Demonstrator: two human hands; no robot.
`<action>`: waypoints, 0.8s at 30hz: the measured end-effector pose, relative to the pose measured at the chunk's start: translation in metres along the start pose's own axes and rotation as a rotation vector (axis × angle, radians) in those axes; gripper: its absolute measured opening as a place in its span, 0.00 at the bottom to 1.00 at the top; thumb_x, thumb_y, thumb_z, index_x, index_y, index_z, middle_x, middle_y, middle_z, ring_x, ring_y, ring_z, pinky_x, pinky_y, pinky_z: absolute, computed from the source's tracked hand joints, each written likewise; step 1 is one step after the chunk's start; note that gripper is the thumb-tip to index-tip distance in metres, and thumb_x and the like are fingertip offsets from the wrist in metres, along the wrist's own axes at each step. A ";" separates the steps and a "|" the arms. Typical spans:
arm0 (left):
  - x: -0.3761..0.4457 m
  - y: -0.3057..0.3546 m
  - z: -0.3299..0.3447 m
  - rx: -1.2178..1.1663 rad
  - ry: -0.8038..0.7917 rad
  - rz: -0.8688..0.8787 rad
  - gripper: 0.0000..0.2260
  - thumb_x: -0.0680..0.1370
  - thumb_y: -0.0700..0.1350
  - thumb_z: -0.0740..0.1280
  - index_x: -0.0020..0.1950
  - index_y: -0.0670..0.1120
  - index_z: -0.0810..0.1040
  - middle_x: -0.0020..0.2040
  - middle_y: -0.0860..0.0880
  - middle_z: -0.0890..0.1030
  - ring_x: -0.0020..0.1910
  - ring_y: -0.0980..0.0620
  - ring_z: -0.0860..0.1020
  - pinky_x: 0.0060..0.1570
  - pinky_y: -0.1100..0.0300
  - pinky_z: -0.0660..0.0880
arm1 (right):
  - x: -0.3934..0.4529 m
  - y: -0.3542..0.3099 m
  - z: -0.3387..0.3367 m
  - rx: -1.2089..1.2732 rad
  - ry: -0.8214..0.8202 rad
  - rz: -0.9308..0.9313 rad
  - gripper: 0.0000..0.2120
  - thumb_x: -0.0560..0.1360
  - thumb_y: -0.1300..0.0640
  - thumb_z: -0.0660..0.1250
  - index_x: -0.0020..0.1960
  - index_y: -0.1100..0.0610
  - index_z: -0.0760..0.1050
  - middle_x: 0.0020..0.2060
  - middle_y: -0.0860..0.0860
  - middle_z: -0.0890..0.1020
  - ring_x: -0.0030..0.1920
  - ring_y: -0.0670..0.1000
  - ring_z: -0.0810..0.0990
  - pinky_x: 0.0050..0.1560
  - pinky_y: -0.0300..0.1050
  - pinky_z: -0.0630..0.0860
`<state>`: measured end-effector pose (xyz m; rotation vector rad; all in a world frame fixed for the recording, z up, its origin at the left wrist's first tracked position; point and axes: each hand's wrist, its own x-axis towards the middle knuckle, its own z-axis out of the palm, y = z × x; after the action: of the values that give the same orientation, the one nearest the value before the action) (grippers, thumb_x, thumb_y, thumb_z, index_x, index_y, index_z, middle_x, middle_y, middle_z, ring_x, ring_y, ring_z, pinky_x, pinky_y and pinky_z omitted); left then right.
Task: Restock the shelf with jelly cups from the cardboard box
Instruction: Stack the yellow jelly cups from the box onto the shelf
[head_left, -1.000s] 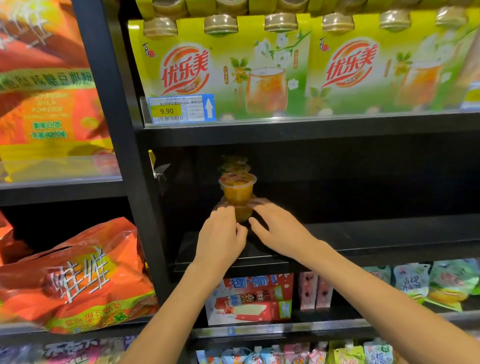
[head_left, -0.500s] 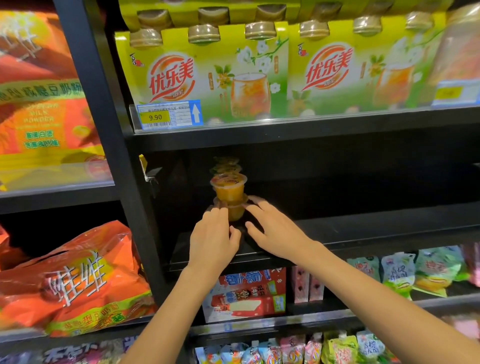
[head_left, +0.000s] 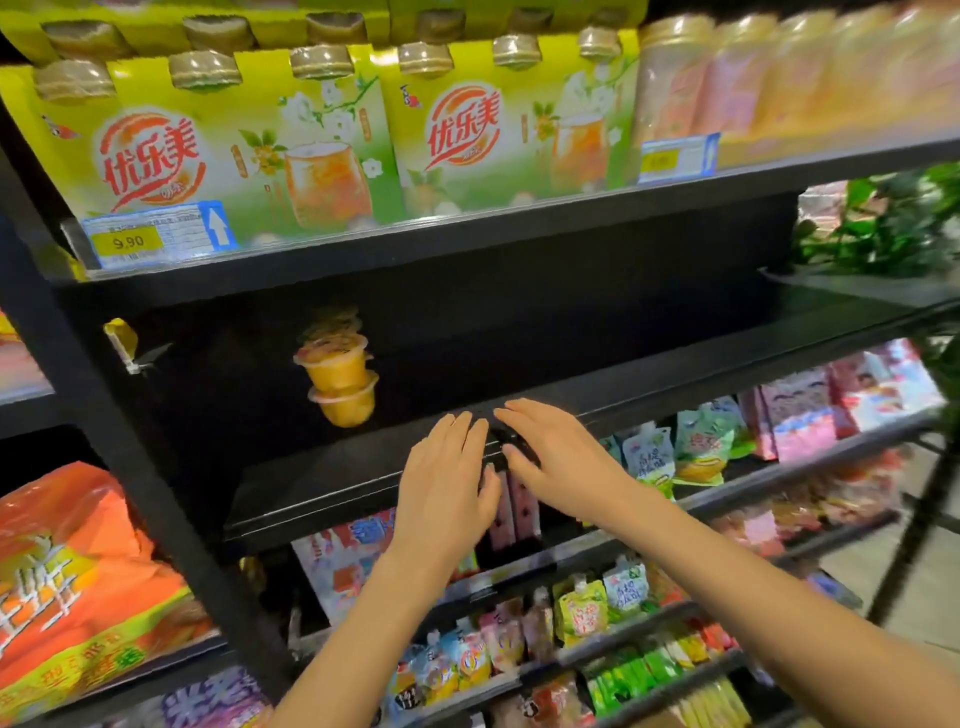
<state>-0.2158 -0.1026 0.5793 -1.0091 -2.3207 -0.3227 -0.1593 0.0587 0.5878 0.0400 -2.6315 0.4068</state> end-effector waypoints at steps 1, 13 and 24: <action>0.000 0.012 0.005 -0.023 -0.007 0.032 0.22 0.76 0.49 0.66 0.69 0.45 0.73 0.69 0.46 0.75 0.70 0.48 0.71 0.66 0.53 0.70 | -0.012 0.010 -0.004 -0.011 0.009 0.030 0.24 0.82 0.49 0.59 0.77 0.53 0.64 0.75 0.50 0.67 0.75 0.48 0.62 0.76 0.47 0.58; -0.096 0.141 0.141 -0.287 -0.231 0.282 0.23 0.70 0.46 0.69 0.64 0.43 0.77 0.64 0.44 0.78 0.63 0.44 0.77 0.57 0.51 0.77 | -0.207 0.124 0.055 0.119 -0.116 0.454 0.26 0.78 0.48 0.55 0.72 0.60 0.70 0.69 0.55 0.74 0.70 0.54 0.70 0.72 0.45 0.63; -0.283 0.165 0.321 -0.330 -0.789 0.159 0.23 0.74 0.48 0.62 0.69 0.46 0.73 0.67 0.46 0.75 0.65 0.44 0.74 0.60 0.49 0.74 | -0.411 0.175 0.234 0.429 -0.364 0.853 0.22 0.73 0.57 0.58 0.66 0.57 0.77 0.57 0.53 0.82 0.59 0.51 0.78 0.65 0.42 0.72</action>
<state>-0.0742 -0.0178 0.1511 -1.7141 -2.9024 -0.2785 0.0826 0.1399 0.1530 -0.9727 -2.7254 1.3418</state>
